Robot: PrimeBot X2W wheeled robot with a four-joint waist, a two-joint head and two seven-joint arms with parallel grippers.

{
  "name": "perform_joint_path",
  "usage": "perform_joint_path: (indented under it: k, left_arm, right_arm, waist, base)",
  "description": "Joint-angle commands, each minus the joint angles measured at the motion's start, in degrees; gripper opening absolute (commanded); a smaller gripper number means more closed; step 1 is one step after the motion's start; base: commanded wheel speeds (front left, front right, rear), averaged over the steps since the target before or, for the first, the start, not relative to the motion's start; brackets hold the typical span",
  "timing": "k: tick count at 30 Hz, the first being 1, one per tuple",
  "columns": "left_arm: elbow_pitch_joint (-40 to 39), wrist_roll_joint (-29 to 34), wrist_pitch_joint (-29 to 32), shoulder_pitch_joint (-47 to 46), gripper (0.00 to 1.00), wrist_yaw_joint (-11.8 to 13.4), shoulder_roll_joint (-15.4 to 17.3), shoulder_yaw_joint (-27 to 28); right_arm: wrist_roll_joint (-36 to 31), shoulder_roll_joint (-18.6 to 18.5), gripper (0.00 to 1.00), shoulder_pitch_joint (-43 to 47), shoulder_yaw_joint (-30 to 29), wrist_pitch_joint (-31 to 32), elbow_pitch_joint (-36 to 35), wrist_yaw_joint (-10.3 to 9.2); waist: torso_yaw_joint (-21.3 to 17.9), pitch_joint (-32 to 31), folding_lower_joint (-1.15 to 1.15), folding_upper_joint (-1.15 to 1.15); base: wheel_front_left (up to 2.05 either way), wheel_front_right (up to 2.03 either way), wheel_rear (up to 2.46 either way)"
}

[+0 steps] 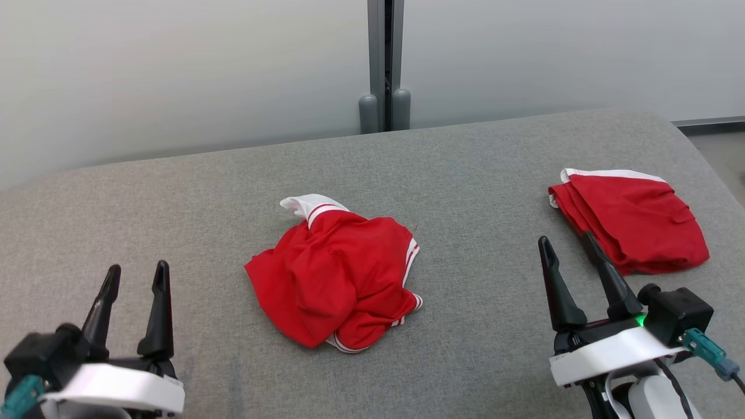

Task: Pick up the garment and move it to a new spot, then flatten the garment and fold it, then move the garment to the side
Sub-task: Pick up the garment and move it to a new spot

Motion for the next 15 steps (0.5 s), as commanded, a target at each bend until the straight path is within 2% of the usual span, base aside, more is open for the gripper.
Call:
perform_joint_path:
  k: [1,6,11,15]
  left_arm:
    - [-0.4,0.8,-0.2,0.9,1.0,0.2,-0.9,1.0]
    - [-0.2,4.8,-0.3,4.5,1.0,-1.2,-6.1,3.4]
    - [1.6,6.7,-0.3,4.2,1.0,-4.1,-8.2,5.3]
    - [2.5,8.1,-0.3,3.9,1.0,-5.6,-9.3,6.8]
  right_arm:
    - [-0.3,0.0,1.0,0.8,-0.2,-0.3,-0.3,0.01]
    - [-0.6,0.1,1.0,1.4,-1.0,-0.3,-0.6,0.01]
    - [-1.0,0.2,1.0,2.1,-1.9,-0.3,-0.5,0.01]
    - [-1.1,0.2,1.0,1.8,-1.9,-0.3,-0.3,0.01]
  waist:
    - [0.0,0.0,0.0,-0.01]
    - [0.5,-0.3,0.0,-0.01]
    - [1.2,-0.5,0.0,-0.01]
    - [1.5,-0.6,0.0,-0.01]
  base:
    - [0.0,0.0,0.0]
    - [0.0,0.0,0.0]
    - [0.0,0.0,0.0]
    - [0.0,0.0,0.0]
